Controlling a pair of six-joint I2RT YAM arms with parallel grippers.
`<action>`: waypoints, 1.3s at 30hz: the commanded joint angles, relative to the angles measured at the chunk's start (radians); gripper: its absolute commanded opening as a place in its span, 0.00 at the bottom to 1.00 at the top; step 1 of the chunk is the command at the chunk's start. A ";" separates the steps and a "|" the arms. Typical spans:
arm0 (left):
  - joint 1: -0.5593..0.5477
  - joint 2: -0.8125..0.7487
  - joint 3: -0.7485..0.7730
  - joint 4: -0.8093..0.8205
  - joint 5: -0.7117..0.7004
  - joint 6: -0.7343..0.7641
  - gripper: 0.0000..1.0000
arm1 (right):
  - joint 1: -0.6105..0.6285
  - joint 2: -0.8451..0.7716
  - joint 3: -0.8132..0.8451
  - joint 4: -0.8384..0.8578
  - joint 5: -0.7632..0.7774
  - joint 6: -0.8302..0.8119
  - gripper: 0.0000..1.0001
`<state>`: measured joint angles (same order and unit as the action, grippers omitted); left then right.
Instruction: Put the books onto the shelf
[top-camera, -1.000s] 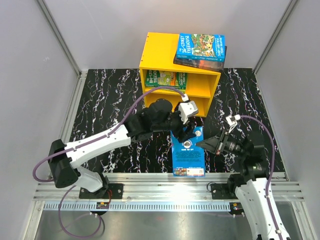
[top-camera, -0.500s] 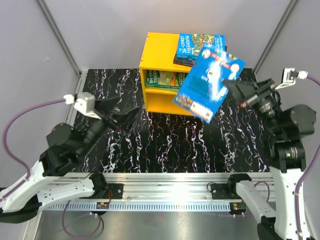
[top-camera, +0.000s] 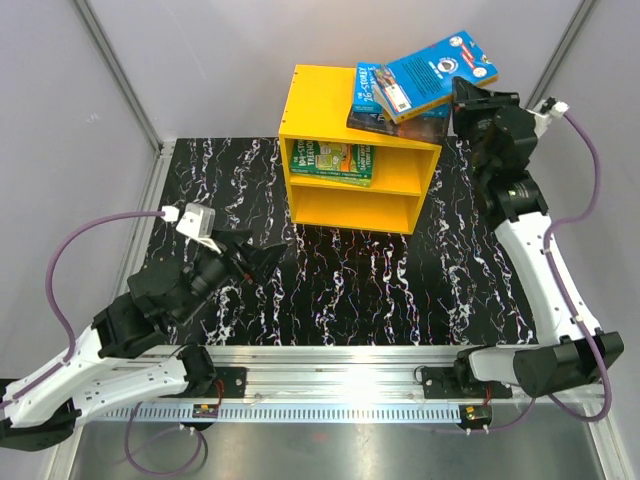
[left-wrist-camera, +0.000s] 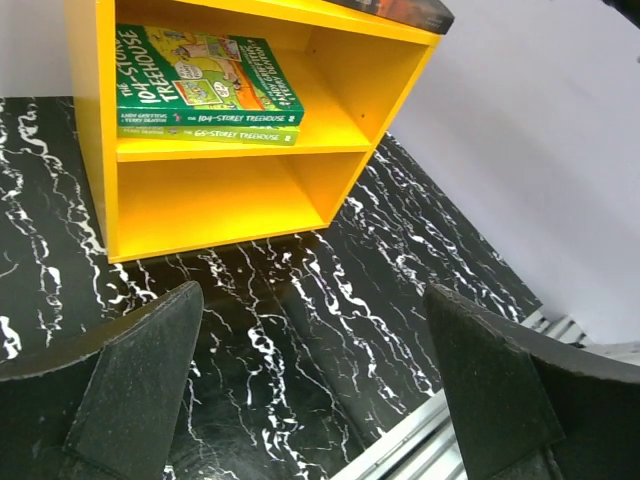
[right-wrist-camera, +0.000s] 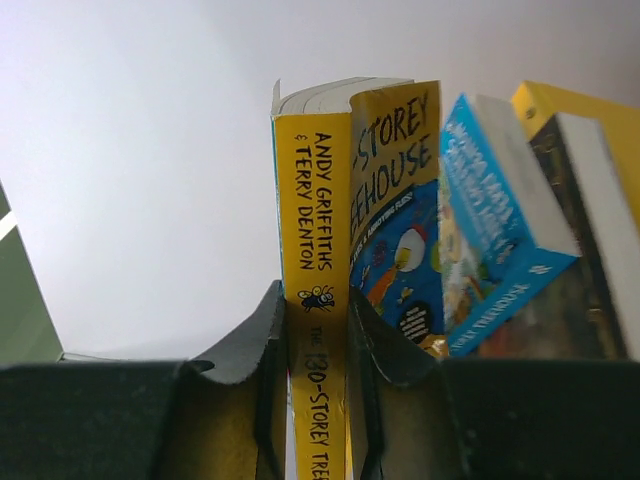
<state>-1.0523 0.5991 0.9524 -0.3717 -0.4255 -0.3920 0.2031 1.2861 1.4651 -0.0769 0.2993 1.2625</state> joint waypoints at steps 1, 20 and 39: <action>-0.002 -0.013 0.009 0.027 0.042 -0.025 0.93 | 0.076 0.018 0.132 0.201 0.188 0.025 0.00; -0.002 -0.015 -0.017 0.028 0.085 -0.011 0.92 | 0.180 0.157 0.249 0.191 0.383 -0.020 0.00; -0.002 -0.082 -0.040 -0.032 0.103 -0.047 0.91 | 0.271 0.252 0.284 -0.003 0.557 -0.084 0.00</action>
<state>-1.0523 0.5392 0.9100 -0.4126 -0.3428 -0.4248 0.4648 1.5631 1.7073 -0.0807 0.8005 1.1534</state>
